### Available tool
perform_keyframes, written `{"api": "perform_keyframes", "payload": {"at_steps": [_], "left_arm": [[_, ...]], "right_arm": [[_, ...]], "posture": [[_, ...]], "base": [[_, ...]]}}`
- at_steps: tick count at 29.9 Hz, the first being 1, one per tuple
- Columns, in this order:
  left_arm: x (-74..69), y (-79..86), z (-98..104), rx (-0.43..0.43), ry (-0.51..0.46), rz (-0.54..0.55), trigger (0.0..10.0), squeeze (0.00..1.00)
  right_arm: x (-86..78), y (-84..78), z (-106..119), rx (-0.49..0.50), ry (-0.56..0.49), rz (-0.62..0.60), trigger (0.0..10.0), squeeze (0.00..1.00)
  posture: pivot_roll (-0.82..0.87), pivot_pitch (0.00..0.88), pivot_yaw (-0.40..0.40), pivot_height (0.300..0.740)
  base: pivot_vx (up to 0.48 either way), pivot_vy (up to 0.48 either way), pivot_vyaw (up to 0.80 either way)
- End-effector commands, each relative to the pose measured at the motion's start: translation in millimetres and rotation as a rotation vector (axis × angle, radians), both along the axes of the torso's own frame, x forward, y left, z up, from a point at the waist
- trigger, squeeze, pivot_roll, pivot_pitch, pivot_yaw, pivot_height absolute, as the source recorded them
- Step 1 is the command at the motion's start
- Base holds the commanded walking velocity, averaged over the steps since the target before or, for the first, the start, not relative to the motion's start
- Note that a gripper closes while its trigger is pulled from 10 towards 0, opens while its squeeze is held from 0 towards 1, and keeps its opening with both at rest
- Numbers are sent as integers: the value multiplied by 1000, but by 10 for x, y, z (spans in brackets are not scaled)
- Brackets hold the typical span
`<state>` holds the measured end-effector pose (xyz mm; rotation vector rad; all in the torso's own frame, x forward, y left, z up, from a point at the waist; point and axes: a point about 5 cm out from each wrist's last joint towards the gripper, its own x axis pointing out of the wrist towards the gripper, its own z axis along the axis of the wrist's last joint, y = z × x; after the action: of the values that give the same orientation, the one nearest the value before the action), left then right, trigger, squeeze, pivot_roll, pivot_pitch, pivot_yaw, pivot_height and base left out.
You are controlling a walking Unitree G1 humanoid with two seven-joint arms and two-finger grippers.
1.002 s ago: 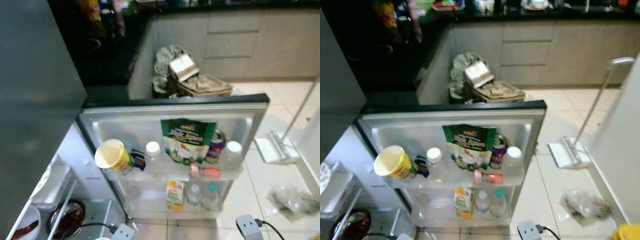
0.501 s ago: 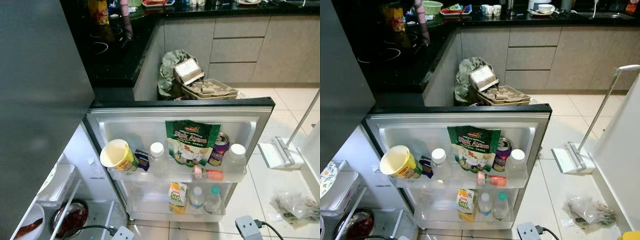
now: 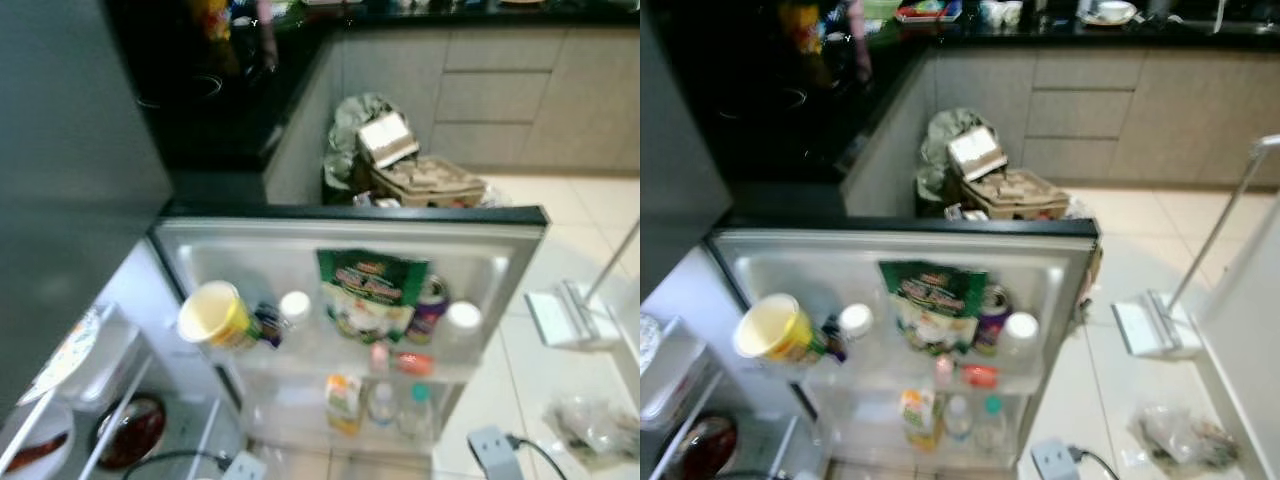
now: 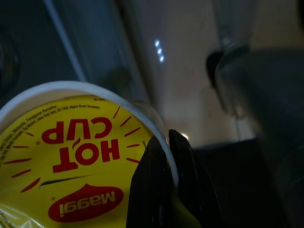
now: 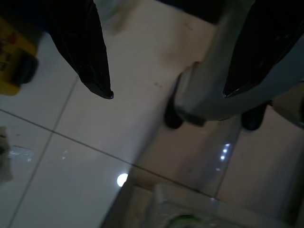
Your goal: Restocking fridge
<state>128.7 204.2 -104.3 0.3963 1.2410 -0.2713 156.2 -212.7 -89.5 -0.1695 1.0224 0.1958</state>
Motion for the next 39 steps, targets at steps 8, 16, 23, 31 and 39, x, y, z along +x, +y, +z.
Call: {"api": "perform_keyframes", "payload": {"at_steps": [8,16,23,31,39], "left_arm": [[-55,-28,-22,-11,20,10,10000,0],[-52,-28,-21,-11,19,10,10000,0],[-55,-27,-21,-13,18,8,10000,0],[-52,-27,-21,-12,12,12,10000,0],[-55,-25,-21,-21,-13,66,10000,0]], "right_arm": [[-101,52,-52,14,38,-5,10000,0],[-108,52,-55,11,44,-2,10000,0],[-124,45,-62,2,51,-5,10000,0],[-125,45,-62,3,50,-5,10000,0],[44,126,23,156,-6,46,10000,0]], "posture": [[-31,0,18,740],[-34,0,17,740],[-35,0,21,740],[-34,0,21,740],[-31,0,18,740]], "base": [[0,0,0],[0,0,0],[0,0,0],[0,0,0],[0,0,0]]}}
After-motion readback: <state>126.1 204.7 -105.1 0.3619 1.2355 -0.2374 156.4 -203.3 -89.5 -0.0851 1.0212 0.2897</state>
